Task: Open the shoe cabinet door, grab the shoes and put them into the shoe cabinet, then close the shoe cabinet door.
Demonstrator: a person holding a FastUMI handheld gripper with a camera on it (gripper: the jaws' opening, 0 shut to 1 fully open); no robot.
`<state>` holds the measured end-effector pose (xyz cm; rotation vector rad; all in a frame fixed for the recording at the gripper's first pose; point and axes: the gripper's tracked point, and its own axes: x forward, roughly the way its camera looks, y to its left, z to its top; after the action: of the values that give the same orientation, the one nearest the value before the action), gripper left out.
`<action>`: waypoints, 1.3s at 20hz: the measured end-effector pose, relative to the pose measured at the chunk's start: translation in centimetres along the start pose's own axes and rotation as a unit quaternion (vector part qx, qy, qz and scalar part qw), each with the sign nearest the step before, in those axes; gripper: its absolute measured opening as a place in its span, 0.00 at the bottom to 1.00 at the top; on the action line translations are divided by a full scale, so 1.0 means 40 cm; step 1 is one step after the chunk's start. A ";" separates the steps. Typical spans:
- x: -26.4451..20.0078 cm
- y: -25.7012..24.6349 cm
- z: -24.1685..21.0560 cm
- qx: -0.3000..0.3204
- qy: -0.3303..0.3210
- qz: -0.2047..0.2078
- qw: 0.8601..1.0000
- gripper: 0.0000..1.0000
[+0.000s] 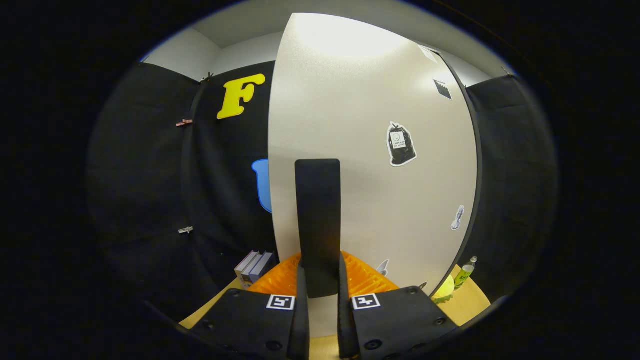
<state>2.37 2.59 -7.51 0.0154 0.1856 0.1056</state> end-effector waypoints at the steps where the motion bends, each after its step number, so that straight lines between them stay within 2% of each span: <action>1: -0.021 -0.007 0.000 -0.003 0.000 0.004 1.000 0.26; 10: -0.207 -0.106 -0.009 0.010 0.011 0.055 0.998 0.27; 18: -0.360 -0.255 -0.023 0.046 0.013 0.069 0.996 0.27; 23: -0.434 -0.361 -0.015 0.019 -0.001 0.025 1.000 0.25; 26: -0.466 -0.407 -0.009 0.027 -0.001 0.006 1.000 0.25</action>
<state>-14.22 -15.56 -4.85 0.0706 0.1873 0.1132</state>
